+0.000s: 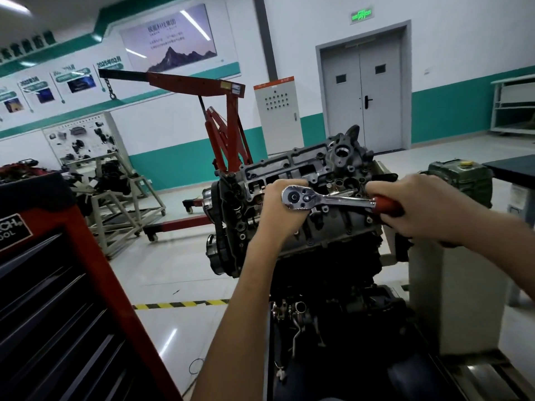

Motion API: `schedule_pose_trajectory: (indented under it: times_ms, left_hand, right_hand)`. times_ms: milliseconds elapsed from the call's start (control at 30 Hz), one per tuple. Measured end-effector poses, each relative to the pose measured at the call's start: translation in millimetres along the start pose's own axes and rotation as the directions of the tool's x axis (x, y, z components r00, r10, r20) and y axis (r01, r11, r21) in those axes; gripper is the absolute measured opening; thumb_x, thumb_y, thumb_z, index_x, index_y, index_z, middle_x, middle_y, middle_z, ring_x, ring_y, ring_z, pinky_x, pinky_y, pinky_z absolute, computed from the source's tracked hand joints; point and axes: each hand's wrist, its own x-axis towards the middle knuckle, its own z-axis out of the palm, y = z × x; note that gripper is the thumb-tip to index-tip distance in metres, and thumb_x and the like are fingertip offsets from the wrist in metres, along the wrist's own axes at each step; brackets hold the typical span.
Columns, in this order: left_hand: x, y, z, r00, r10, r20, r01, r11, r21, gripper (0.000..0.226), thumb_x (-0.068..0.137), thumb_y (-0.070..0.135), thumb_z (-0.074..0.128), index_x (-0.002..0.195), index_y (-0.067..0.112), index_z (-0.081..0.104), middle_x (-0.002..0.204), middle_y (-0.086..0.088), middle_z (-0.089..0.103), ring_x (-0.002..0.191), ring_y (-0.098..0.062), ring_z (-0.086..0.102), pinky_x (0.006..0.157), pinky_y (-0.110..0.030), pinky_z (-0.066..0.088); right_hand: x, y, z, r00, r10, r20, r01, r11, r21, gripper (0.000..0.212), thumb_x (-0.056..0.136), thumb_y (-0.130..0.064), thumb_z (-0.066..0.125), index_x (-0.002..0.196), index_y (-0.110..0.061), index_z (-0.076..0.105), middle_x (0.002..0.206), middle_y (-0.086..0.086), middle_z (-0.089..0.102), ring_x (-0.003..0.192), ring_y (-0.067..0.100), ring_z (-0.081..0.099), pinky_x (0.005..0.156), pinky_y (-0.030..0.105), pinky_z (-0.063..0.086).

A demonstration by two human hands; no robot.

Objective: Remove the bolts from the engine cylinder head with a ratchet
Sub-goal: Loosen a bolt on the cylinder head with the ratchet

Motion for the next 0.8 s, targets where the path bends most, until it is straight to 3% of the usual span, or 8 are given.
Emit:
schedule_pose_trajectory:
  times_ms: [133, 267, 333, 367, 467, 633, 700, 800]
  left_hand:
    - [-5, 1, 22, 0.941, -0.151, -0.303, 0.11, 0.983, -0.147, 0.038, 0.08, 0.007, 0.05, 0.047, 0.018, 0.035, 0.043, 0.012, 0.032, 0.045, -0.003, 0.027, 0.047, -0.025, 0.024]
    - [-3, 6, 34, 0.884, -0.214, -0.416, 0.132, 0.967, -0.217, 0.035, 0.084, -0.011, 0.052, 0.052, -0.004, 0.038, 0.053, -0.007, 0.032, 0.052, -0.014, 0.028, 0.049, -0.027, 0.022]
    - [-1, 8, 37, 0.873, -0.211, -0.44, 0.148, 0.974, -0.173, 0.04, 0.083, -0.014, 0.051, 0.052, 0.004, 0.034, 0.052, -0.008, 0.029, 0.053, -0.016, 0.026, 0.052, -0.029, 0.022]
    - [-1, 7, 37, 0.878, -0.21, -0.43, 0.146, 0.973, -0.177, 0.044, 0.083, -0.014, 0.051, 0.052, 0.01, 0.032, 0.051, -0.006, 0.028, 0.052, -0.016, 0.026, 0.052, -0.029, 0.022]
    - [-1, 2, 27, 0.924, -0.215, -0.317, 0.145, 0.962, -0.231, 0.052, 0.084, -0.016, 0.052, 0.052, 0.019, 0.03, 0.045, 0.013, 0.026, 0.044, -0.003, 0.024, 0.046, -0.021, 0.021]
    - [1, -1, -6, 0.995, -0.099, 0.006, 0.099, 0.994, -0.043, 0.028, 0.074, 0.008, 0.059, 0.058, 0.023, 0.042, 0.056, -0.002, 0.041, 0.057, -0.011, 0.039, 0.056, -0.025, 0.033]
    - [-1, 1, -10, 0.995, -0.043, 0.087, 0.044, 0.999, -0.006, 0.018, 0.072, 0.019, 0.056, 0.058, 0.014, 0.046, 0.056, -0.001, 0.042, 0.056, -0.007, 0.038, 0.053, -0.024, 0.031]
    - [-6, -1, -2, 0.997, -0.073, -0.033, 0.07, 0.995, -0.069, 0.023, 0.077, 0.016, 0.055, 0.058, 0.01, 0.044, 0.058, -0.005, 0.041, 0.057, -0.01, 0.038, 0.054, -0.025, 0.029]
  right_hand:
    - [-29, -41, 44, 0.986, 0.166, -0.02, -0.152, 0.942, 0.3, 0.02, 0.074, -0.007, 0.065, 0.091, -0.015, 0.057, 0.051, -0.014, 0.044, 0.038, -0.004, 0.044, 0.042, 0.005, 0.037]
    - [-47, -119, 92, 0.922, 0.384, 0.044, -0.277, 0.577, 0.769, 0.021, 0.076, -0.002, 0.062, 0.075, -0.017, 0.048, 0.051, -0.002, 0.047, 0.04, 0.006, 0.043, 0.042, 0.015, 0.036]
    - [-46, -147, 100, 0.912, 0.39, 0.127, -0.284, 0.379, 0.88, 0.018, 0.077, -0.001, 0.06, 0.077, -0.016, 0.052, 0.057, 0.008, 0.051, 0.043, 0.009, 0.044, 0.045, 0.024, 0.042]
    - [-45, -149, 100, 0.914, 0.386, 0.13, -0.279, 0.363, 0.889, 0.019, 0.077, 0.0, 0.059, 0.078, -0.018, 0.053, 0.058, 0.008, 0.052, 0.044, 0.009, 0.045, 0.046, 0.023, 0.042]
    - [-45, -112, 80, 0.955, 0.289, 0.066, -0.236, 0.609, 0.758, 0.028, 0.074, 0.0, 0.059, 0.07, -0.025, 0.047, 0.052, -0.001, 0.048, 0.042, 0.008, 0.044, 0.043, 0.014, 0.037]
    - [-14, -25, 17, 0.993, 0.03, 0.114, -0.056, 0.972, 0.227, 0.02, 0.078, -0.007, 0.06, 0.085, -0.025, 0.053, 0.053, -0.009, 0.049, 0.043, 0.0, 0.05, 0.041, 0.011, 0.039]
    - [2, -9, 0, 0.999, -0.013, 0.053, 0.014, 1.0, -0.017, 0.018, 0.08, -0.013, 0.06, 0.087, -0.027, 0.051, 0.054, -0.015, 0.045, 0.047, -0.006, 0.046, 0.042, 0.007, 0.032]
    - [-4, -14, 10, 0.998, 0.027, 0.051, -0.028, 0.999, 0.025, 0.018, 0.079, -0.014, 0.06, 0.092, -0.023, 0.053, 0.056, -0.015, 0.045, 0.048, -0.005, 0.048, 0.043, 0.01, 0.037]
